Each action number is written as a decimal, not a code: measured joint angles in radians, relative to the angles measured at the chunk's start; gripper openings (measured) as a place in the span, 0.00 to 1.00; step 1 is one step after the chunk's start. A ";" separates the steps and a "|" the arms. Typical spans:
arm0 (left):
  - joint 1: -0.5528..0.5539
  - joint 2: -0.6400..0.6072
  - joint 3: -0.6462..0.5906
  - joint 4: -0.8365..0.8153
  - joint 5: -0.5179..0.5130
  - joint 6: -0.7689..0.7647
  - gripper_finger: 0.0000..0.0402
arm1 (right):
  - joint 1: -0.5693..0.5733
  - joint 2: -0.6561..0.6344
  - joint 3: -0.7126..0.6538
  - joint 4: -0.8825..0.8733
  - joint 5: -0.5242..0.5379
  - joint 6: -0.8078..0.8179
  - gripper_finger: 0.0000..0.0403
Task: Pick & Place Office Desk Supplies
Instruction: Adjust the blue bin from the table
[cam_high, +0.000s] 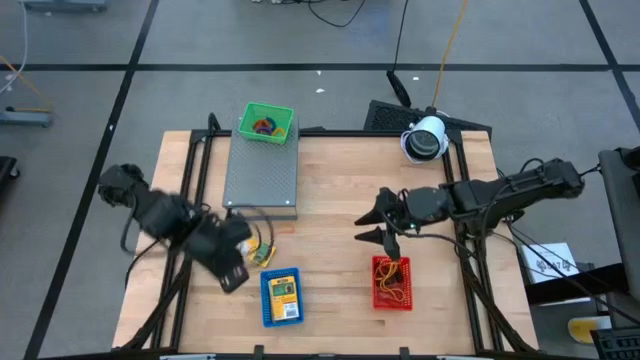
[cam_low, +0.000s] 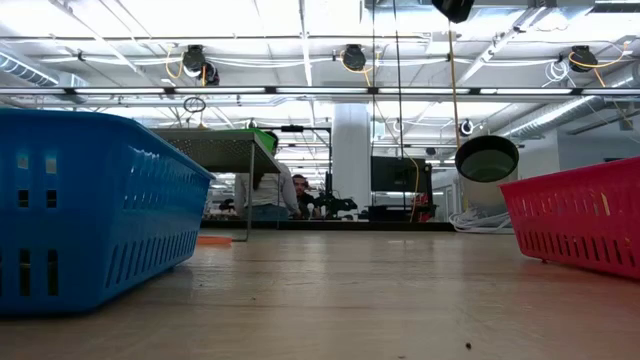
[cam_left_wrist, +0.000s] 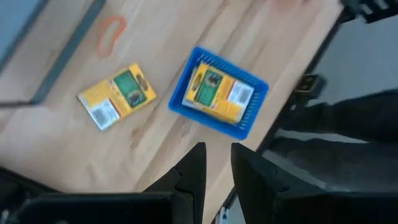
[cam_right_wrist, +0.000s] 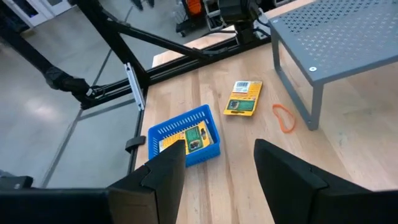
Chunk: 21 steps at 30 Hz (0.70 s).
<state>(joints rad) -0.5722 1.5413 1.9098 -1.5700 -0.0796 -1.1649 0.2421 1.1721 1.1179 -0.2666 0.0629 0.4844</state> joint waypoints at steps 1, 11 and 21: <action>-0.038 -0.008 -0.034 0.006 -0.016 -0.043 0.20 | 0.013 0.000 0.000 0.001 0.025 0.004 0.45; -0.230 -0.040 -0.440 0.396 -0.011 -0.198 0.20 | 0.107 0.001 -0.016 0.022 0.173 0.106 0.45; -0.320 -0.038 -0.827 0.875 0.021 -0.393 0.20 | 0.180 0.002 -0.138 0.323 0.202 0.209 0.45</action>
<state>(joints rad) -0.8917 1.5036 1.0828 -0.6948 -0.0585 -1.5584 0.4225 1.1743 0.9804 0.0561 0.2650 0.6930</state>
